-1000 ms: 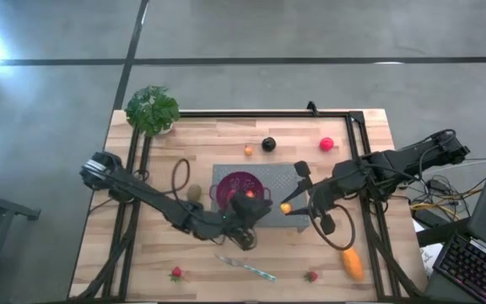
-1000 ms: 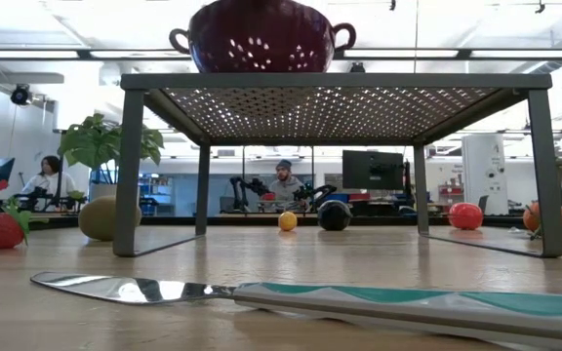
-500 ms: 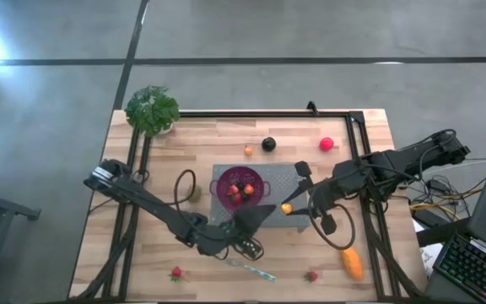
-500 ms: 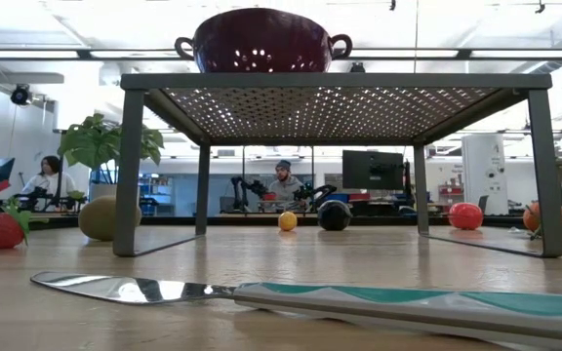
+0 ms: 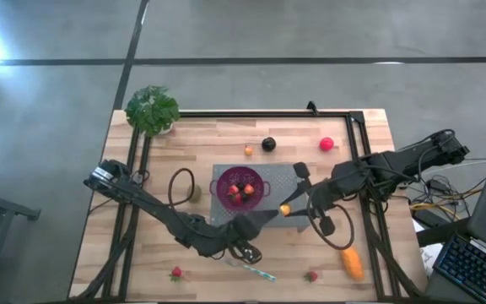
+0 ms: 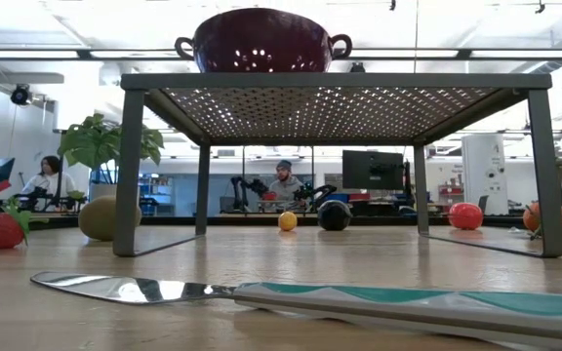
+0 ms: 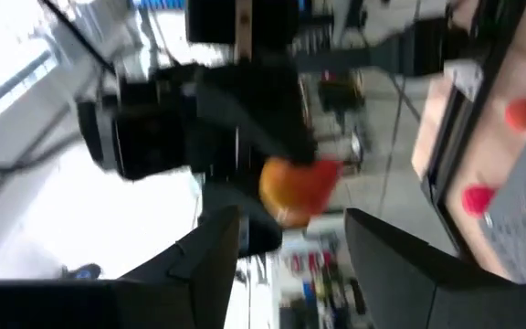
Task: Pick & Place Fruit
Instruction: Put the pear into the purple strainer bowl
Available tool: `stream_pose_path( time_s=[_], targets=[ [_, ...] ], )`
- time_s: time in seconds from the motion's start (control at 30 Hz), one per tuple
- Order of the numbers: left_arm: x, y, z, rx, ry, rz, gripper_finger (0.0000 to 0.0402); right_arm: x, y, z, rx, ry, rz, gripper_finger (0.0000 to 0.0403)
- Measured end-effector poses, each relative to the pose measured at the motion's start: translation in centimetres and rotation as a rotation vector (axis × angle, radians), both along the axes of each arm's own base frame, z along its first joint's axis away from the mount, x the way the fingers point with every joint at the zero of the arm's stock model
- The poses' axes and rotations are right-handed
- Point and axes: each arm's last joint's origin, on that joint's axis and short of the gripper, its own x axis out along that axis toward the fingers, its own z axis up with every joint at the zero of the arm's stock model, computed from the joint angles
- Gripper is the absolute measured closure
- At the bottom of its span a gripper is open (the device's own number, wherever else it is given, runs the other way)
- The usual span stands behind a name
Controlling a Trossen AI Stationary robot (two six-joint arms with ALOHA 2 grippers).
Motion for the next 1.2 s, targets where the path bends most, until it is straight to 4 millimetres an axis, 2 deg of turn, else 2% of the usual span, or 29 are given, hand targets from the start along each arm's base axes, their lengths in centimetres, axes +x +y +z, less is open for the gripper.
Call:
stream_pose_path(
  time_s=[0.1,0.2,0.53,0.8,1.07,1.2],
  targets=[
    [0.1,-0.2,0.2,0.026,-0.005,-0.084,0.0196,0.1,0.0,0.2,0.007,-0.017,0.001,0.0267],
    [0.3,0.0,0.3,0.049,-0.002,-0.090,0.0196,0.1,0.0,0.2,0.007,-0.017,0.000,0.0260],
    [1.4,2.3,0.2,0.048,-0.001,-0.034,0.0196,0.1,0.0,0.2,0.008,-0.020,0.001,0.0282],
    [1.5,2.1,0.1,0.045,-0.005,-0.113,0.0196,0.1,0.0,0.2,0.004,-0.020,0.002,0.0260],
    [2.0,3.2,0.1,0.050,-0.003,-0.111,0.0196,0.1,0.0,0.2,0.004,-0.020,0.001,0.0283],
    [2.2,3.7,0.1,0.048,-0.005,-0.099,0.0204,0.1,0.0,0.1,0.004,-0.017,-0.001,0.0277]
  ],
)
